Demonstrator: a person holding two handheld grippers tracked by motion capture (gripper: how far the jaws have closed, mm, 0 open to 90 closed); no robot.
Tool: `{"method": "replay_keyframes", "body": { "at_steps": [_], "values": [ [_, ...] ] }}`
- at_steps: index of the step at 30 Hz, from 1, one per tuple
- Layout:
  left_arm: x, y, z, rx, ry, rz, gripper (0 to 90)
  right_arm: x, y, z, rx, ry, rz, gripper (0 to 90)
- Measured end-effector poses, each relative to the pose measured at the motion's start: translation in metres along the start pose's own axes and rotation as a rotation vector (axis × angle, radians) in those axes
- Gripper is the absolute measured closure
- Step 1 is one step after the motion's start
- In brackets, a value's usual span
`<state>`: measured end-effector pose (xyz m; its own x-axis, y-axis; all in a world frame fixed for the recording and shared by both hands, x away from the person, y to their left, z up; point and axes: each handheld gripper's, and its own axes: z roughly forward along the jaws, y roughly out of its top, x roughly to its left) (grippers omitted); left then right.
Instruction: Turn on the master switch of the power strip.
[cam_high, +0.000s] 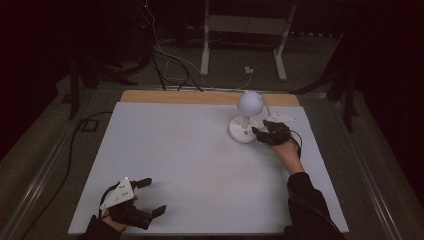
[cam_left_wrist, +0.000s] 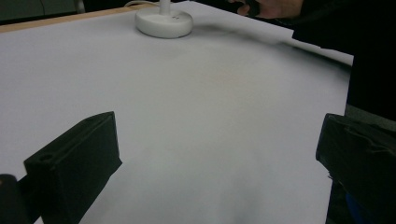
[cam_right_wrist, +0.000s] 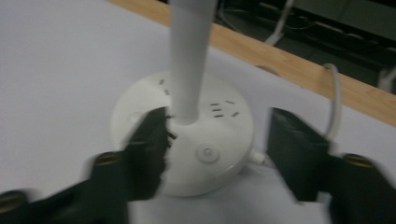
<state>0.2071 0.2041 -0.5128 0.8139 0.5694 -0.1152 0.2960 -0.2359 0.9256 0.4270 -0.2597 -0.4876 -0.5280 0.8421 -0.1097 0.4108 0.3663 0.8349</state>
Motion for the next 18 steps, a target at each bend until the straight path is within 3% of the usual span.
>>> {"method": "replay_keyframes", "body": {
  "at_steps": [3, 9, 12, 18],
  "values": [
    [0.0, 0.0, 0.0, 0.0, 0.0, 0.0, 0.2, -0.001, -0.003, 0.004, 0.007, -0.012, 0.008, 53.2],
    [0.0, 0.0, 0.0, 0.003, 0.001, -0.001, 0.2, 0.0, -0.005, 0.009, 0.008, -0.057, 0.025, 75.7],
    [0.0, 0.0, 0.0, 0.005, 0.003, 0.0, 0.2, 0.0, -0.006, 0.012, 0.014, -0.057, 0.037, 87.8],
    [0.0, 0.0, 0.0, 0.004, 0.002, -0.002, 0.2, 0.002, -0.008, 0.018, 0.044, -0.027, 0.018, 90.0]
  ]
}}
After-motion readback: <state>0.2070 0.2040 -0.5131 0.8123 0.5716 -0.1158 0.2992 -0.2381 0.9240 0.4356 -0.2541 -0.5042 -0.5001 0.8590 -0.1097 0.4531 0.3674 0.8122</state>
